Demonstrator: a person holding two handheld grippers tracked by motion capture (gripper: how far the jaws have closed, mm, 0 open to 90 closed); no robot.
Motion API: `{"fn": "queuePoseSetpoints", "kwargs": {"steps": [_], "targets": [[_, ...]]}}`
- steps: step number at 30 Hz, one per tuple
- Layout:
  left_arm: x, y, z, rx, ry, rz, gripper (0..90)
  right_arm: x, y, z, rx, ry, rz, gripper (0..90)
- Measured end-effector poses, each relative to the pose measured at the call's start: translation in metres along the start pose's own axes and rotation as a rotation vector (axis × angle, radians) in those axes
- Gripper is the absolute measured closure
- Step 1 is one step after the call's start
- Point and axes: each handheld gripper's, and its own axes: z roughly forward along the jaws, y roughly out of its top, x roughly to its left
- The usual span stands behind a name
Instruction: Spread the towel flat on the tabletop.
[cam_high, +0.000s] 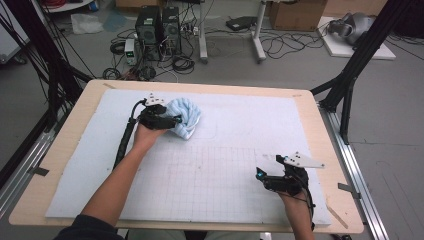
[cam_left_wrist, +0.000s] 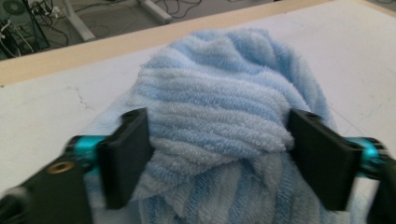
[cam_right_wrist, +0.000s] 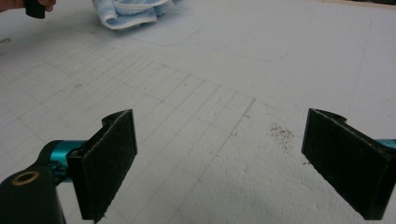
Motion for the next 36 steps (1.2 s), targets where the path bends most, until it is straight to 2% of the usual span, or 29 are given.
{"fn": "queuePoseSetpoints", "kwargs": {"steps": [1,3,5,6,7,8,9,12,13,18,20,22,23,26,28,29,31,32,36], "targets": [[-0.001,-0.001,0.0,0.008,-0.006,0.014,51.3,0.0,0.0,0.0,-0.002,0.0,-0.002,9.5],[-0.002,0.001,-0.003,0.004,-0.021,0.041,60.7,-0.001,0.0,0.0,-0.001,0.001,0.002,9.5],[-0.004,0.004,-0.01,-0.002,-0.058,0.065,67.6,-0.001,0.0,0.001,-0.002,0.002,-0.001,9.5],[-0.004,0.004,-0.01,-0.002,-0.058,0.065,68.8,-0.001,0.0,0.001,-0.002,0.002,-0.001,9.5],[-0.008,0.007,-0.015,-0.001,-0.095,0.057,69.5,-0.001,0.0,0.002,-0.002,0.003,-0.001,9.5],[-0.008,0.007,-0.015,-0.001,-0.095,0.057,69.8,-0.001,0.0,0.002,-0.002,0.003,-0.001,9.5],[-0.014,0.011,-0.024,-0.008,-0.131,0.068,70.2,-0.001,0.0,0.002,0.0,0.005,0.0,9.5],[-0.025,0.016,-0.039,-0.013,-0.165,0.101,70.4,0.0,0.001,0.002,-0.001,0.007,0.0,9.5],[-0.029,0.017,-0.045,-0.014,-0.166,0.097,70.7,0.0,0.001,0.002,-0.001,0.007,-0.001,9.5],[-0.037,0.024,-0.071,-0.022,-0.19,0.054,71.0,0.002,0.001,0.003,-0.002,0.014,-0.001,9.5],[-0.039,0.026,-0.08,-0.021,-0.219,0.01,71.1,0.003,0.001,0.003,-0.002,0.016,-0.002,9.5],[-0.04,0.026,-0.084,-0.018,-0.229,0.0,71.2,0.004,0.002,0.003,-0.001,0.019,-0.001,9.5],[-0.043,0.027,-0.092,-0.005,-0.259,-0.022,71.1,0.004,0.002,0.004,0.0,0.018,-0.001,9.5],[-0.049,0.028,-0.106,-0.003,-0.31,-0.034,71.1,0.004,0.002,0.004,0.0,0.021,0.001,9.5],[-0.05,0.028,-0.11,-0.011,-0.325,-0.037,71.1,0.005,0.002,0.004,0.001,0.021,0.001,9.5],[-0.053,0.028,-0.116,-0.026,-0.365,-0.049,71.0,0.005,0.002,0.004,0.001,0.022,0.002,9.5],[-0.056,0.027,-0.12,-0.037,-0.415,-0.043,70.5,0.005,0.002,0.004,0.002,0.023,0.002,9.5],[-0.058,0.026,-0.122,-0.039,-0.425,-0.022,70.3,0.005,0.002,0.004,0.002,0.024,0.004,9.5],[-0.065,0.016,-0.118,-0.026,-0.43,0.006,69.6,0.007,0.003,0.005,0.003,0.037,-0.003,9.5]]}}
